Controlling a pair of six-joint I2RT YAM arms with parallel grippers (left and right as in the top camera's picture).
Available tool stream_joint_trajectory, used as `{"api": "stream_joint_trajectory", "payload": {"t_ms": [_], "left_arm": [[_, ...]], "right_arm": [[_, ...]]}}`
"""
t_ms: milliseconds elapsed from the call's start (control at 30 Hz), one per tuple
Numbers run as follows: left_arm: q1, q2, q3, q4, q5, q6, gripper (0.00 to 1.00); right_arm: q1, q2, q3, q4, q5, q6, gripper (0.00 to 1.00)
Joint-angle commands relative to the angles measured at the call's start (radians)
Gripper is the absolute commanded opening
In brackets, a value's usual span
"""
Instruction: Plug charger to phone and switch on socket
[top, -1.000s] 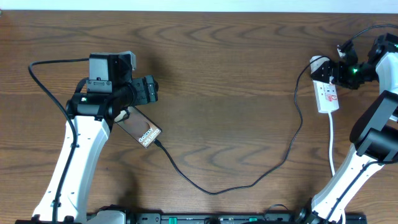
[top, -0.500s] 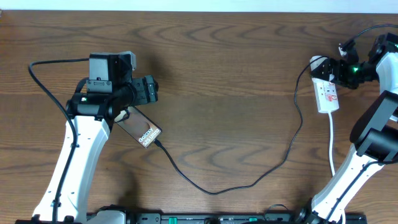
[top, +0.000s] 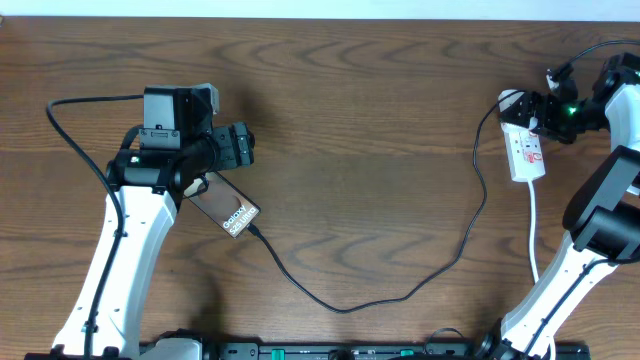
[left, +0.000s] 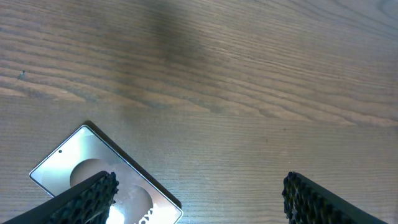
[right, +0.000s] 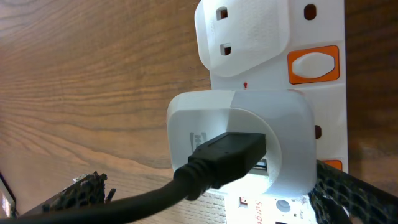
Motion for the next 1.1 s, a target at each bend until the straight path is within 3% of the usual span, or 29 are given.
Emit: {"api": "stream_joint_trajectory", "payload": {"t_ms": [0,367,1067], "left_arm": [[-0.002,-0.004,0.022,-0.003,-0.014,0.013,0.88],[-0.002,-0.004,0.022,-0.003,-0.014,0.013,0.87],[-0.002,-0.004,0.022,-0.003,-0.014,0.013,0.88]], "right_arm": [[0.012,0.005,-0.025,-0.007,-0.066,0.029,0.99],[0.013,0.005,-0.149,0.082,-0.098,0.054,0.99],[-0.036,-0.041,-0.148,0.055,0.000,0.111,0.99]]}}
